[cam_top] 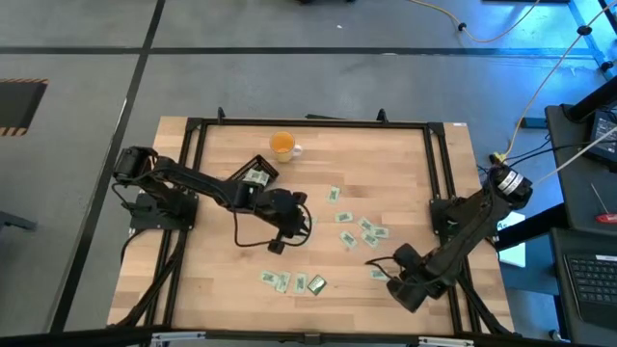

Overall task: Pick and place Stevia / Truvia into bins
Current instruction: Put the green stevia packet into the black bin

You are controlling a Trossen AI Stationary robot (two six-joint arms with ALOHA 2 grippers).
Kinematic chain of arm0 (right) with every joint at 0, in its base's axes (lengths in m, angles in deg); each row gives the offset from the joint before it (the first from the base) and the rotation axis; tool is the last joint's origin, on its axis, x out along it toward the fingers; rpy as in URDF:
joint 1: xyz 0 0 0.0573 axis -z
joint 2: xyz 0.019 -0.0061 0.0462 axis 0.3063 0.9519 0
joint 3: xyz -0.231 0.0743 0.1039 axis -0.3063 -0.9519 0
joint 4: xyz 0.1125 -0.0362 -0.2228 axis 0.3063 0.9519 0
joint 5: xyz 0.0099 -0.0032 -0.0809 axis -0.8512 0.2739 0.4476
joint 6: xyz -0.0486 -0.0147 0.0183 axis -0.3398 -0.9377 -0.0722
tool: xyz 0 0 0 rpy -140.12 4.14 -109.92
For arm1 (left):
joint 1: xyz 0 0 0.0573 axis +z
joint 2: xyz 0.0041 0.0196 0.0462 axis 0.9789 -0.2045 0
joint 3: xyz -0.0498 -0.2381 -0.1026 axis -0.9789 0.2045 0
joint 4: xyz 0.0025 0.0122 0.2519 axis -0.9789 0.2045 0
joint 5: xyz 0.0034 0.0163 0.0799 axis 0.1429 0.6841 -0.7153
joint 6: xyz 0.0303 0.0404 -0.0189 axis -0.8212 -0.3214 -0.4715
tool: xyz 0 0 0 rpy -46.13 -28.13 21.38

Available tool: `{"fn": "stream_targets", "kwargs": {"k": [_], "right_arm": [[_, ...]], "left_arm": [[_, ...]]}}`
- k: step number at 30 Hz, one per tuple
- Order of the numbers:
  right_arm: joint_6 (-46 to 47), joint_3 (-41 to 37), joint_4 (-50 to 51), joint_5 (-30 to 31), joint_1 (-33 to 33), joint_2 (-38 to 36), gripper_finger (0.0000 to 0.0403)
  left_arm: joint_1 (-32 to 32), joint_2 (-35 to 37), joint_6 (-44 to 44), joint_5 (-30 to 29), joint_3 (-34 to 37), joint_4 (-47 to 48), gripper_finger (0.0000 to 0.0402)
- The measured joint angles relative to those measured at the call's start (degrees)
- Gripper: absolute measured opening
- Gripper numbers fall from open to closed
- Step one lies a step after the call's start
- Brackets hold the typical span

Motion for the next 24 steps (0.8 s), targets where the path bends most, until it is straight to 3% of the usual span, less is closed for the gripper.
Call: {"fn": "stream_targets", "kwargs": {"k": [11, 24], "right_arm": [[2.3, -8.3, -12.0, 0.0, -1.0, 0.0, 0.012], [2.4, -14.8, -21.3, -1.8, -0.9, -0.4, 0.006]], "left_arm": [[-0.2, 0.0, 0.1, -0.2, 0.0, -0.2, 0.0037], [-0.2, 0.0, 0.1, -0.2, 0.0, -0.3, 0.0033]]}}
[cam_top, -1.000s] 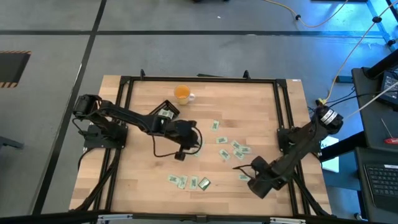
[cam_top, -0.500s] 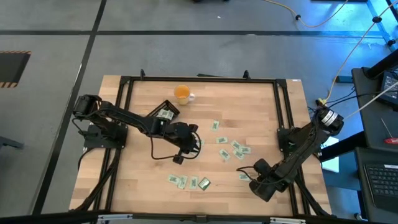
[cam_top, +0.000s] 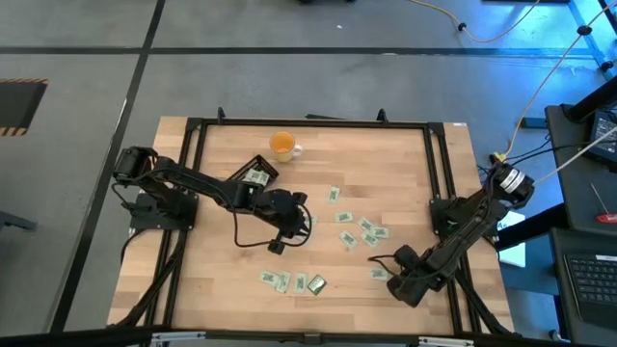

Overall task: Pick and place Stevia / Truvia into bins
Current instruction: Put the green stevia packet into the black bin

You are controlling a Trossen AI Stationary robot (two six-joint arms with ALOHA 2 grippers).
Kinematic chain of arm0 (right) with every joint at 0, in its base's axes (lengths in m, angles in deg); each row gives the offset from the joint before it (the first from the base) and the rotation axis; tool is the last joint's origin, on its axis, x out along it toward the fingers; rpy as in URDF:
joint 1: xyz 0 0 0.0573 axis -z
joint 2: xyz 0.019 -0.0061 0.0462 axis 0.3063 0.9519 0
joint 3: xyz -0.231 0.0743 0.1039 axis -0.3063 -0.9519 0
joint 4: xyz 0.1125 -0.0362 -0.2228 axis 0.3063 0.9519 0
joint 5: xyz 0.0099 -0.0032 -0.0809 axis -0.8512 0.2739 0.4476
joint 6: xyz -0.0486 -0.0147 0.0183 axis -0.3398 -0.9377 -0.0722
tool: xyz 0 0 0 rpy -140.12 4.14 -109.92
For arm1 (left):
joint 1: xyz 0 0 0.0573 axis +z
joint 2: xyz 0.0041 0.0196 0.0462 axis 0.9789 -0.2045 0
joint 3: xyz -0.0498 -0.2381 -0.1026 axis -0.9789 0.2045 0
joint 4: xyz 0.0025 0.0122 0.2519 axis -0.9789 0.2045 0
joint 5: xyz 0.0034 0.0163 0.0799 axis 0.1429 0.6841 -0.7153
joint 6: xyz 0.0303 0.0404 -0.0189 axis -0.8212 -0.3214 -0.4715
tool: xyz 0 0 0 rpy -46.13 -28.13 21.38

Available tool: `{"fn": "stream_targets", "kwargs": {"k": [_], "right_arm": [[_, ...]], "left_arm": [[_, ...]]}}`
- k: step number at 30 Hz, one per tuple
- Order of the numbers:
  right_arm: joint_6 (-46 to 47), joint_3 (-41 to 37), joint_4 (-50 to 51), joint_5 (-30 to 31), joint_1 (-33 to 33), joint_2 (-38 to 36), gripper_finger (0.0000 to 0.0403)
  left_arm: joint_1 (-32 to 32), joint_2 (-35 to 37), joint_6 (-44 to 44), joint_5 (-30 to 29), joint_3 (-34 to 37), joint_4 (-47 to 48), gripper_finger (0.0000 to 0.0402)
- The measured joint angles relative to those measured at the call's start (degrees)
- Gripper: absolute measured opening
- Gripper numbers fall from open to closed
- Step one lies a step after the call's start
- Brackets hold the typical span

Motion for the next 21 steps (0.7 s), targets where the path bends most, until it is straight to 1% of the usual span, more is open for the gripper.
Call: {"fn": "stream_targets", "kwargs": {"k": [6, 21], "right_arm": [[0.5, -0.8, -0.1, -0.7, 0.0, 0.0, 0.0054], [-0.6, -0.9, -0.2, -1.0, 0.0, 0.2, 0.0057]], "left_arm": [[0.0, 0.0, 0.0, 0.0, 0.0, 0.0, 0.0038], [0.0, 0.0, 0.0, 0.0, 0.0, 0.0, 0.0033]]}}
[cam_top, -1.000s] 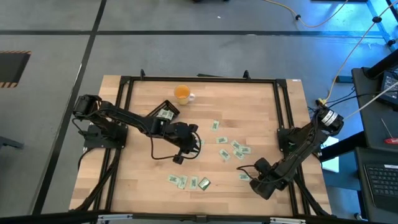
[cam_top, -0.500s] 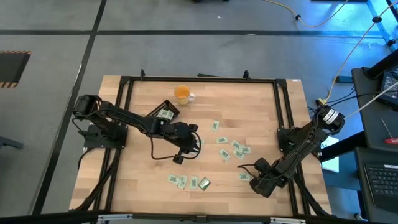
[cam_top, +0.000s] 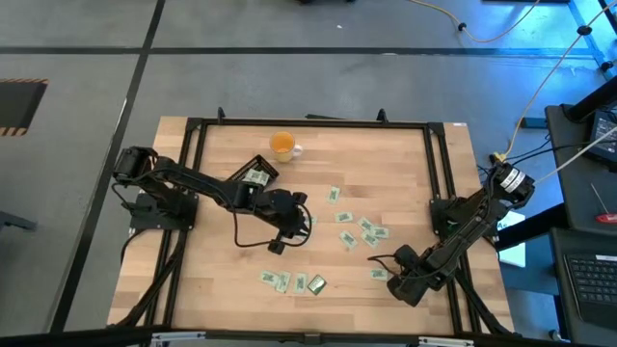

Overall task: Pick and place Stevia / Truvia into bins
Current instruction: Put the green stevia packet into the black bin

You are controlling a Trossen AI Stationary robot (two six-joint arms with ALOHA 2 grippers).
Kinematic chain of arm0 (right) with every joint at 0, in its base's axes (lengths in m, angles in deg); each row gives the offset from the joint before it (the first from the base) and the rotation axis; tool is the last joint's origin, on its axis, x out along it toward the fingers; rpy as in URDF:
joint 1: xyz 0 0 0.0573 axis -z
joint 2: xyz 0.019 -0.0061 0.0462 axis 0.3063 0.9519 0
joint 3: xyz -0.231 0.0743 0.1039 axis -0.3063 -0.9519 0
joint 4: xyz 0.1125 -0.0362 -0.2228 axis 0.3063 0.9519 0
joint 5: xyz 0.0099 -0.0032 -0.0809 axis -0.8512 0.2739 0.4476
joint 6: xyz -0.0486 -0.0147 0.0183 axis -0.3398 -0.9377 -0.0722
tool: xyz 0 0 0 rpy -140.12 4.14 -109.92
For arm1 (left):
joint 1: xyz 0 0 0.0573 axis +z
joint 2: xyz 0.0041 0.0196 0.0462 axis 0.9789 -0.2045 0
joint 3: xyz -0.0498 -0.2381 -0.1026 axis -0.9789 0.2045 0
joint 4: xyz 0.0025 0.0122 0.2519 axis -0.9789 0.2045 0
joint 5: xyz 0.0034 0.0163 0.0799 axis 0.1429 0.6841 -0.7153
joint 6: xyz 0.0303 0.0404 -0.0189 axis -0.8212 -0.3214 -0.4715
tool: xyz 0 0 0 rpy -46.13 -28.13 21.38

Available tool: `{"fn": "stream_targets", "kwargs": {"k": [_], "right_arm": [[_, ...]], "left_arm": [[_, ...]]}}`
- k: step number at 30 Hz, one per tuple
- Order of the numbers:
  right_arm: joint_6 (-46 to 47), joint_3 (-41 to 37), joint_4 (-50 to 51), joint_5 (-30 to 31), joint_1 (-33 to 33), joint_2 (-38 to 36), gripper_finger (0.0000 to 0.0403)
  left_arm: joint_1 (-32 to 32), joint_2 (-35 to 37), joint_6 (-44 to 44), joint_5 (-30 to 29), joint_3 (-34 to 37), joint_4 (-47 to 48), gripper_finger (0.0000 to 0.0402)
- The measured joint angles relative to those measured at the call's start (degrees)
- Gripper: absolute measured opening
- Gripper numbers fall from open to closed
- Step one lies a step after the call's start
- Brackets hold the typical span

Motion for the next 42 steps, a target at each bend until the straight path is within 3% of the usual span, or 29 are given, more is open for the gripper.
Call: {"fn": "stream_targets", "kwargs": {"k": [12, 32, 38, 42], "right_arm": [[0.1, 0.0, -0.5, 0.0, 0.0, 0.1, 0.0099], [-2.7, 0.0, 2.8, 0.1, -0.1, 0.1, 0.0006], [-5.9, 2.2, 4.0, 1.1, -0.1, 0.1, 0.0007], [-9.1, 4.9, 4.7, 5.8, -0.1, -1.1, 0.0002]], "left_arm": [[0.0, 0.0, 0.0, 0.0, 0.0, 0.0, 0.0037], [0.0, 0.0, 0.0, 0.0, 0.0, 0.0, 0.0033], [0.0, 0.0, 0.0, 0.3, 0.0, 0.0, 0.0033], [0.0, 0.0, 0.0, 0.3, 0.0, 0.0, 0.0033]]}}
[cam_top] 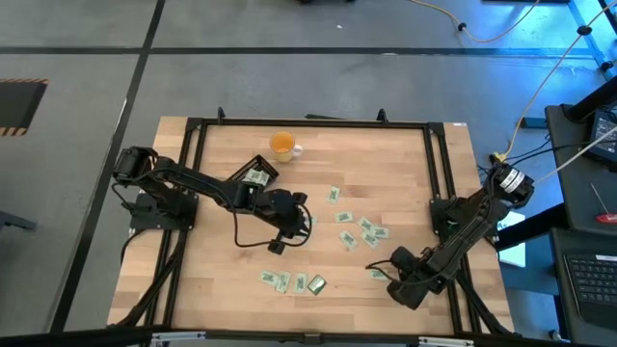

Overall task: Pick and place Stevia / Truvia into bins
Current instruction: Put the green stevia packet into the black bin

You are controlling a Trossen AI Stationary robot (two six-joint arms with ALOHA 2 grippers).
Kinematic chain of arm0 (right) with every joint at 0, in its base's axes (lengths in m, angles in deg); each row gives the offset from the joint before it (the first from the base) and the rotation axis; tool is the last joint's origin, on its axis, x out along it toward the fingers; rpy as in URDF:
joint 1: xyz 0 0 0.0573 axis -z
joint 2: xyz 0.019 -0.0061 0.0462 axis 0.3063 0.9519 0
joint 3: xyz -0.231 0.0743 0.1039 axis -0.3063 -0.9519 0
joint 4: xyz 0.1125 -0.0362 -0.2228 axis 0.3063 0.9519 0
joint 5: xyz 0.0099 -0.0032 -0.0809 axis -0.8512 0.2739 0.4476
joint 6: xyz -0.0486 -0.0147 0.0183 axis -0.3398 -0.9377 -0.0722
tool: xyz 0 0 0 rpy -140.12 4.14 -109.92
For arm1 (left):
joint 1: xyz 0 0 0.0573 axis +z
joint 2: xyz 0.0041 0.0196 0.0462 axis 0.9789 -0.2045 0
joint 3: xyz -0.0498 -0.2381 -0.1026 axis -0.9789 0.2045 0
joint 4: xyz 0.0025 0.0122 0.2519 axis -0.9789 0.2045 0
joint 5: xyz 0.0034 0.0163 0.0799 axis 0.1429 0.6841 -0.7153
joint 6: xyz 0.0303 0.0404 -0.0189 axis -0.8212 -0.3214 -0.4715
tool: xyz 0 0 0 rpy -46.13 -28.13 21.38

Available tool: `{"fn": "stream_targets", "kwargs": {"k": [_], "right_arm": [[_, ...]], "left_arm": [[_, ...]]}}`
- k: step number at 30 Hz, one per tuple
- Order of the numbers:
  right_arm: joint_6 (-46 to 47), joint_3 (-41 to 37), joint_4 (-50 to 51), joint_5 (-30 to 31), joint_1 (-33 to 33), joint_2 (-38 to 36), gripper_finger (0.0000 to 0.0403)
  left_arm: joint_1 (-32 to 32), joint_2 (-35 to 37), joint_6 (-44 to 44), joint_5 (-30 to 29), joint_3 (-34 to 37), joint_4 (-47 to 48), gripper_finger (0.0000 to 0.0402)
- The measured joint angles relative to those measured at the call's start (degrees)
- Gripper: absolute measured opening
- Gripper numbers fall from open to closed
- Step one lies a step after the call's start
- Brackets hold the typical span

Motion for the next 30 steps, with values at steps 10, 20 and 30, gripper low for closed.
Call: {"fn": "stream_targets", "kwargs": {"k": [10, 20, 30], "right_arm": [[-26.6, 4.8, -10.0, 25.9, 1.9, -5.0, 0.0002], [-73.6, 5.1, -38.4, 26.7, 8.5, -6.4, 0.0001], [-102.7, 5.1, -56.4, 9.2, 16.7, -6.4, 0.0001]], "left_arm": [[0.0, 0.0, 0.0, 0.8, 0.0, -4.9, 0.0034], [-1.2, 0.0, -0.5, 15.5, 0.0, -14.4, 0.0042], [-4.7, -1.7, -6.5, 21.2, 0.0, -23.4, 0.0068]]}}
